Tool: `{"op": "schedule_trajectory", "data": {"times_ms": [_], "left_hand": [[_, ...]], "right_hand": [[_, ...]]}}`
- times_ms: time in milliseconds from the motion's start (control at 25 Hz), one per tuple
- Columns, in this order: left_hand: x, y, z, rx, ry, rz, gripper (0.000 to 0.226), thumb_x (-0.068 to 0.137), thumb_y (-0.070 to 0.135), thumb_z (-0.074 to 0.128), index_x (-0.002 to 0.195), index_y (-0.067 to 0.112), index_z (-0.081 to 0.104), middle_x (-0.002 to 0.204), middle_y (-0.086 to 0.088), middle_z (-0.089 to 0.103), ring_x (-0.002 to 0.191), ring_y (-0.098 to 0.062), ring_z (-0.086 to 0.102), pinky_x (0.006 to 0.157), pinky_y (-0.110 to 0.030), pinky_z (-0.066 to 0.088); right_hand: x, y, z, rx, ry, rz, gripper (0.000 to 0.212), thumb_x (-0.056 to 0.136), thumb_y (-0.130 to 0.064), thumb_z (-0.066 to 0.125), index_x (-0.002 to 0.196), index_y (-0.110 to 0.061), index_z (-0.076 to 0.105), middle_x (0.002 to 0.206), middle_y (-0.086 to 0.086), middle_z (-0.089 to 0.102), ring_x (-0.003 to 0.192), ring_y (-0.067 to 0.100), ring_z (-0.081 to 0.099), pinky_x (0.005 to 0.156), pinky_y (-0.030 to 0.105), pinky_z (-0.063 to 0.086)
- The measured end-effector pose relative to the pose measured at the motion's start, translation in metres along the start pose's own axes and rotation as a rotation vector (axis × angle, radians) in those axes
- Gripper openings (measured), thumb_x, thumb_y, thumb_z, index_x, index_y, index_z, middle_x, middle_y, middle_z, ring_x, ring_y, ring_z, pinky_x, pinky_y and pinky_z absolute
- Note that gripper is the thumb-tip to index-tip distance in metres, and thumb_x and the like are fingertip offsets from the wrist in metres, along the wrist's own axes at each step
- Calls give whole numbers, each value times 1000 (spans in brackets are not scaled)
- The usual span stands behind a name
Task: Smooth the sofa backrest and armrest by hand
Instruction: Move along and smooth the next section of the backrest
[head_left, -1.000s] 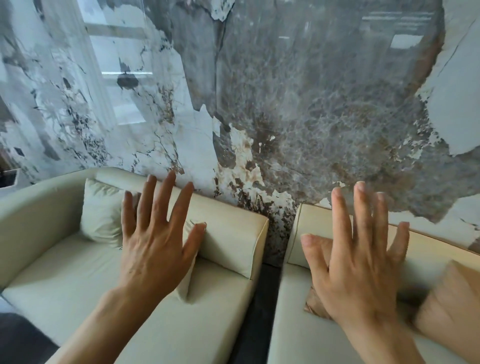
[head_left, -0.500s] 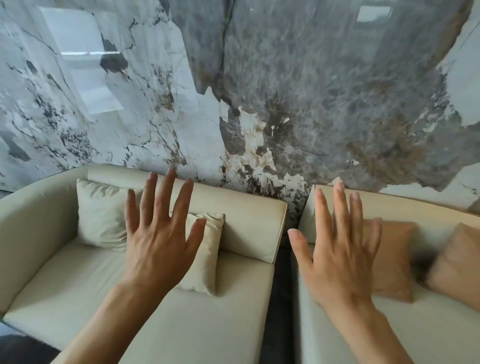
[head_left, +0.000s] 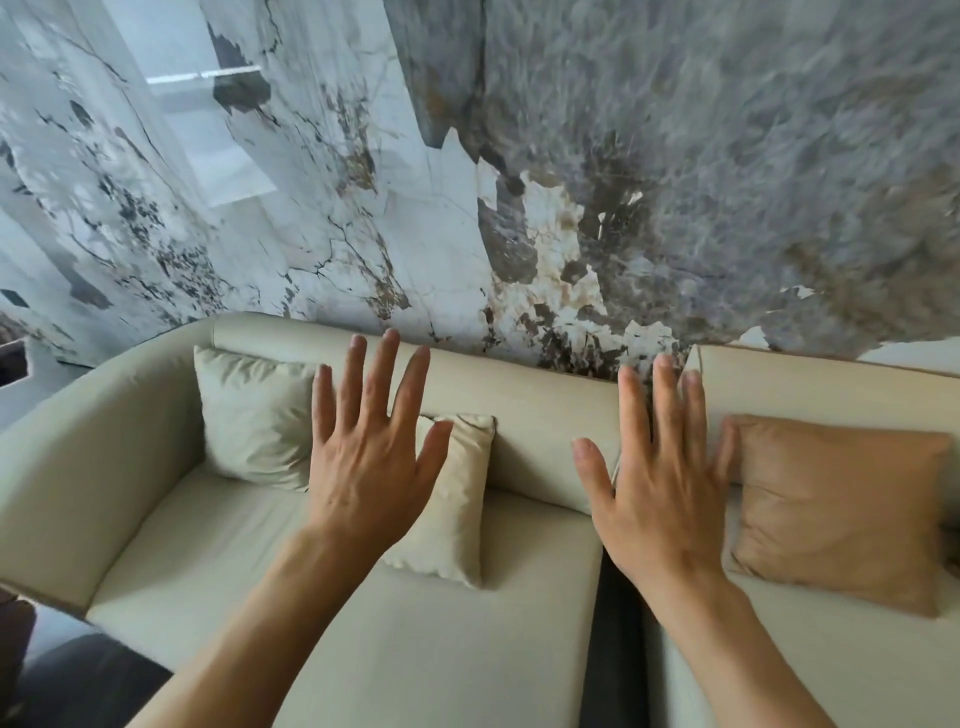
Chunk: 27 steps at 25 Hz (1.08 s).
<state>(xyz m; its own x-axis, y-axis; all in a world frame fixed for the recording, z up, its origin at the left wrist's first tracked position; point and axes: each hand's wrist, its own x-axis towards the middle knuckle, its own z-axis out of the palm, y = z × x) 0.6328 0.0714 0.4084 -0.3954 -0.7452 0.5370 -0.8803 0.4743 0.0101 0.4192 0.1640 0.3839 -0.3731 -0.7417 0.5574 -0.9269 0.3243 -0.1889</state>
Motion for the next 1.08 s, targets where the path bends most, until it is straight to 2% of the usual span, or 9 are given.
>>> {"op": "schedule_trajectory", "data": {"times_ms": [200,480,720,800,880,1080], "left_hand": [[29,-32,29,1,-73,9,66,94,48,35,150,13,36,161,-13,27,149,-38,18,119,-62,14],[71,-108,120,-66,-155,138,65,94,48,35,150,17,38,161,-9,28,150,-34,16,119,-62,13],[97,-138,264,-137,-208,238,64,93,49,34,147,16,42,159,-12,32,148,-34,21,119,-56,9],[96,-133,331,-185,-221,238,64,94,51,33,147,16,43,159,-11,33,148,-33,22,119,-55,10],[98,-128,369,-206,-228,245,65,94,52,31,147,16,43,158,-11,34,147,-33,24,117,-56,13],[113,-93,510,-217,-219,291,68,96,57,25,154,23,28,161,-10,28,149,-33,21,119,-55,11]], "right_hand": [[20,-16,32,-32,-38,28,71,95,-56,30,154,-17,24,163,11,16,150,31,12,115,61,7],[47,-73,103,-179,-110,131,71,94,-56,29,153,-16,28,162,11,21,149,31,18,115,62,11],[64,-67,214,-266,-216,174,73,96,-60,14,151,-17,34,159,10,29,147,31,25,115,60,12],[59,-45,269,-266,-228,186,73,96,-61,14,149,-17,37,158,10,32,146,31,27,114,58,13],[58,-28,301,-260,-249,177,73,96,-62,13,148,-18,40,157,9,34,145,29,28,113,57,14],[66,31,444,-302,-283,131,71,93,-62,23,150,-21,36,159,7,29,146,29,26,114,56,13]]}}
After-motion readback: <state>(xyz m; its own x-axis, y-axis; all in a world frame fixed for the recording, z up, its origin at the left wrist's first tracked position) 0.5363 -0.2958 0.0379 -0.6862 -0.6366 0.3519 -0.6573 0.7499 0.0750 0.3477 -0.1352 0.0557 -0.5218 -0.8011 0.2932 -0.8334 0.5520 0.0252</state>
